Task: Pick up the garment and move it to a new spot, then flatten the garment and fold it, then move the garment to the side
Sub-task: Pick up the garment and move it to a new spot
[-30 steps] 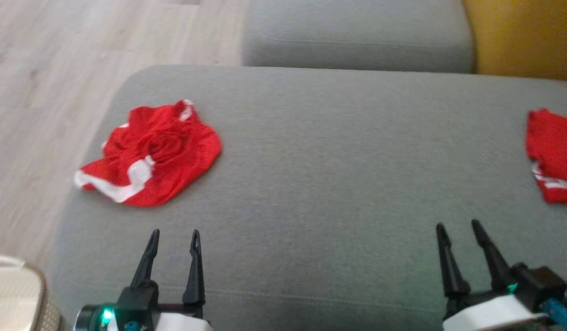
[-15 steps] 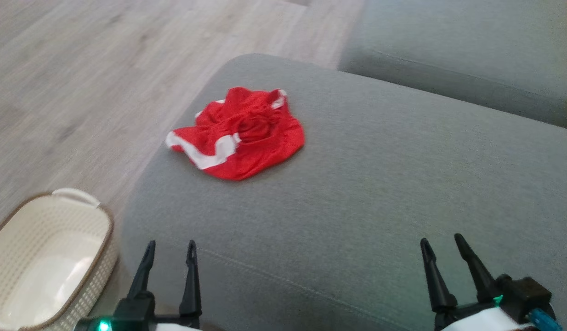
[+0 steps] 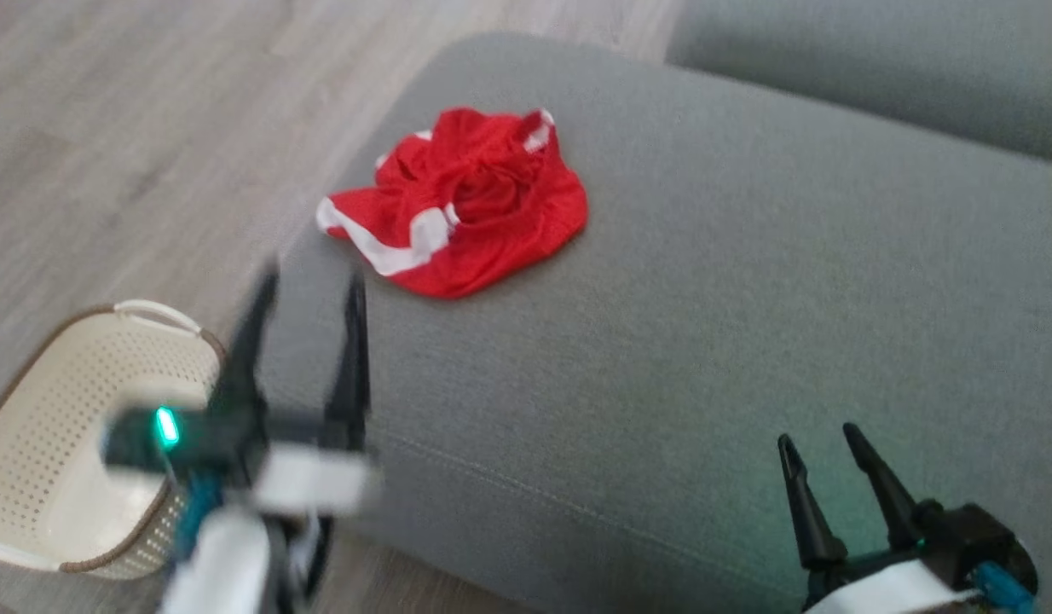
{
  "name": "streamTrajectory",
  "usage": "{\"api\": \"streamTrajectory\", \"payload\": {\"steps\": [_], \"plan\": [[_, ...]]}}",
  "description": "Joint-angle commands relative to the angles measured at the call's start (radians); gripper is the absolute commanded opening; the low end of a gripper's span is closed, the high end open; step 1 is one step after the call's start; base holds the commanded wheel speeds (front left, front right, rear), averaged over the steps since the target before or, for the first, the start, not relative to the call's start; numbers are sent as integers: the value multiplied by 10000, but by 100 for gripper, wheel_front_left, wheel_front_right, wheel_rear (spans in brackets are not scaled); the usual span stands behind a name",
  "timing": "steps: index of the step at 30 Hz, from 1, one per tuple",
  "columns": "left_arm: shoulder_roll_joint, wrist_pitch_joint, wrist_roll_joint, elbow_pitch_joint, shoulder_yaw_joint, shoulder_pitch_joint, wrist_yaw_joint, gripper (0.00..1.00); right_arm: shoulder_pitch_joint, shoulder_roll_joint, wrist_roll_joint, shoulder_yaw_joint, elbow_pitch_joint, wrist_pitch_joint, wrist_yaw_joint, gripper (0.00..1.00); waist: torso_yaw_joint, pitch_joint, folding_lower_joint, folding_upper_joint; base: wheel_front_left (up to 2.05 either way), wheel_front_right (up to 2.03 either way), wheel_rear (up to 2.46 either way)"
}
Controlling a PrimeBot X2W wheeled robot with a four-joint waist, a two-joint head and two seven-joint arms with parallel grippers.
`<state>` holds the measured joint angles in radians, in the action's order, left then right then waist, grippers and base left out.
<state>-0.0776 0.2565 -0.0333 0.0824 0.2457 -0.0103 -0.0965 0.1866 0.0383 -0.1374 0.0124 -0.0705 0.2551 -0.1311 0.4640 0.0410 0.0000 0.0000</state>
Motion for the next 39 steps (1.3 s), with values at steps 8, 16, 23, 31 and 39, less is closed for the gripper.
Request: {"api": "streamTrajectory", "payload": {"steps": [8,16,23,31,39], "plan": [[-876,20,120,-1427,-873,-4881,865,100,-1357,121,853,-39,517,66,4,100,-1365,2032,0,0,0,0,0],[-1078,-1568,-743,-5576,-971,-8551,1869,100,-2210,435,1017,-194,814,66,4,100,-2284,3553,0,0,0,0,0],[-1387,-3731,-2342,-9086,-1051,-10871,2245,100,-2848,790,1024,-196,1061,66,4,100,-2940,4751,0,0,0,0,0],[-1682,-4315,-2403,-11139,-1135,-11797,1910,100,-3456,883,969,-145,1150,66,4,100,-3385,5514,0,0,0,0,0],[-1871,-4195,-2259,-12413,-913,-12177,1750,100,-3726,765,921,-193,1134,67,4,100,-3669,5884,0,0,0,0,0]]}}
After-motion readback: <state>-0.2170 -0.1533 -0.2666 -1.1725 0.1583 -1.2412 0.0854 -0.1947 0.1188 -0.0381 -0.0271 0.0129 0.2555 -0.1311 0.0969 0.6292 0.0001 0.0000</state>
